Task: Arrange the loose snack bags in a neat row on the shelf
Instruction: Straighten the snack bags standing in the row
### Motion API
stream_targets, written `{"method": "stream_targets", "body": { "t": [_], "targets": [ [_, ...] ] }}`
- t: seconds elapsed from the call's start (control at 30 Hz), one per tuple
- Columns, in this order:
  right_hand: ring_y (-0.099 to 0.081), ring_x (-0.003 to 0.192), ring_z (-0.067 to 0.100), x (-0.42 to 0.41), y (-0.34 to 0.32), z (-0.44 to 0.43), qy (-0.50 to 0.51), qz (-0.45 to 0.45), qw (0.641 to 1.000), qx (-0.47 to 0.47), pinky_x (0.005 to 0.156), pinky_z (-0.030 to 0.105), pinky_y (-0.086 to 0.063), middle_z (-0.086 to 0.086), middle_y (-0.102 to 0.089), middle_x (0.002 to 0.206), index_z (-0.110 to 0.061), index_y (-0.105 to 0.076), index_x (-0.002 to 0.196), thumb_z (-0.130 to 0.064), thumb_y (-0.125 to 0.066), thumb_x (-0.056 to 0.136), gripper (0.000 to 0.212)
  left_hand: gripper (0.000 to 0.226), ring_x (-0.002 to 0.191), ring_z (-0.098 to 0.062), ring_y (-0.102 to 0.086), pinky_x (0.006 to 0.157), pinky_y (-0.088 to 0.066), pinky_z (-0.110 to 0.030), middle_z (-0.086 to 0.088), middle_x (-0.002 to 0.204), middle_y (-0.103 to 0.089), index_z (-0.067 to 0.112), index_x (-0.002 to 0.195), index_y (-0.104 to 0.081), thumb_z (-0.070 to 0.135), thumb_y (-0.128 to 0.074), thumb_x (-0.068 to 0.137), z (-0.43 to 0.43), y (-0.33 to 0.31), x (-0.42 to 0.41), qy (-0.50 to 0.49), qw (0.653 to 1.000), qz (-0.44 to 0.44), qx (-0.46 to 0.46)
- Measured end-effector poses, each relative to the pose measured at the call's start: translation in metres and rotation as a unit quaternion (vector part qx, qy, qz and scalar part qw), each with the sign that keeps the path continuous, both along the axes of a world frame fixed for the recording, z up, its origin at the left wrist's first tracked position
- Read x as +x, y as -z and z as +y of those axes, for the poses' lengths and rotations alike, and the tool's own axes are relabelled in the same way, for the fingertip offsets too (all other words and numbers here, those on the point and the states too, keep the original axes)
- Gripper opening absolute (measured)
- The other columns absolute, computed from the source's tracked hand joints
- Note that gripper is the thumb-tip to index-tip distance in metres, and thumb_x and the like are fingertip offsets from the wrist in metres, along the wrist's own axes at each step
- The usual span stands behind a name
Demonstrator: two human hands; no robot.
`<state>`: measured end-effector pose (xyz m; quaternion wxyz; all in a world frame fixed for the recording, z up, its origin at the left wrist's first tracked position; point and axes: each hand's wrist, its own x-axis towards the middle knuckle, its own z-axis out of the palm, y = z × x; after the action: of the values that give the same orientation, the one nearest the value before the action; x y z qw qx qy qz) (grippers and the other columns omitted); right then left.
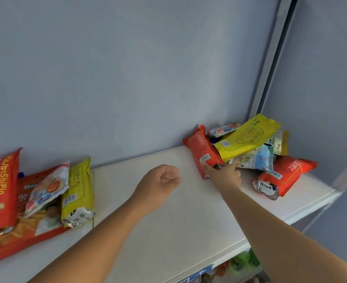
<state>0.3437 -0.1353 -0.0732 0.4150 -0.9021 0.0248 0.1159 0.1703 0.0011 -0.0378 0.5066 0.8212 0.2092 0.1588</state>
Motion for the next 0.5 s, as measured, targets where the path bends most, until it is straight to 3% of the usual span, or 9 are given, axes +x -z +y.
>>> {"method": "stream_targets", "body": {
  "t": [0.2, 0.27, 0.33, 0.4, 0.5],
  "targets": [
    [-0.058, 0.119, 0.033, 0.004, 0.006, 0.009, 0.000, -0.017, 0.999, 0.043, 0.103, 0.049, -0.050, 0.011, -0.055, 0.130, -0.013, -0.048, 0.133, -0.065, -0.077, 0.073, 0.085, 0.015, 0.100, 0.004, -0.066, 0.082, -0.047, -0.013, 0.014, 0.106, -0.074, 0.029, 0.105, -0.071, 0.025, -0.072, 0.091, 0.018, -0.005, 0.015, -0.003, 1.000, 0.016, 0.015],
    [-0.068, 0.098, 0.026, -0.002, 0.007, 0.005, -0.002, -0.001, 0.989, 0.151, 0.085, 0.041, -0.058, 0.006, -0.067, 0.115, -0.013, -0.054, 0.125, -0.054, -0.082, 0.073, 0.072, 0.016, 0.098, 0.001, -0.067, 0.085, -0.049, -0.018, 0.012, 0.106, -0.074, 0.026, 0.106, -0.072, 0.024, -0.073, 0.090, 0.023, -0.006, 0.023, -0.010, 1.000, 0.005, 0.002],
    [-0.072, 0.081, 0.020, -0.015, 0.006, 0.000, -0.005, 0.011, 0.975, 0.224, 0.066, 0.030, -0.056, 0.003, -0.074, 0.098, -0.013, -0.065, 0.115, -0.043, -0.084, 0.076, 0.053, 0.016, 0.095, -0.006, -0.069, 0.089, -0.053, -0.029, 0.007, 0.106, -0.075, 0.023, 0.106, -0.073, 0.025, -0.073, 0.090, 0.025, -0.006, 0.029, -0.018, 0.999, -0.004, -0.046],
    [-0.073, 0.077, 0.020, -0.030, 0.005, -0.005, -0.023, 0.020, 0.963, 0.268, 0.061, 0.029, -0.053, 0.004, -0.076, 0.092, -0.015, -0.070, 0.108, -0.038, -0.084, 0.078, 0.040, 0.023, 0.092, -0.011, -0.069, 0.091, -0.054, -0.035, 0.008, 0.100, -0.075, 0.024, 0.098, -0.073, 0.043, -0.073, 0.085, 0.028, -0.004, 0.034, -0.018, 0.997, 0.004, -0.076],
    [-0.075, 0.085, 0.021, -0.055, 0.005, -0.008, -0.066, 0.048, 0.935, 0.346, 0.072, 0.033, -0.058, 0.006, -0.078, 0.100, -0.015, -0.067, 0.113, -0.034, -0.085, 0.079, 0.043, 0.061, 0.089, -0.017, -0.065, 0.093, -0.053, -0.041, 0.002, 0.089, -0.067, 0.019, 0.088, -0.066, 0.076, -0.067, 0.066, 0.033, -0.002, 0.039, -0.018, 0.992, 0.005, -0.127]
  ]
}}
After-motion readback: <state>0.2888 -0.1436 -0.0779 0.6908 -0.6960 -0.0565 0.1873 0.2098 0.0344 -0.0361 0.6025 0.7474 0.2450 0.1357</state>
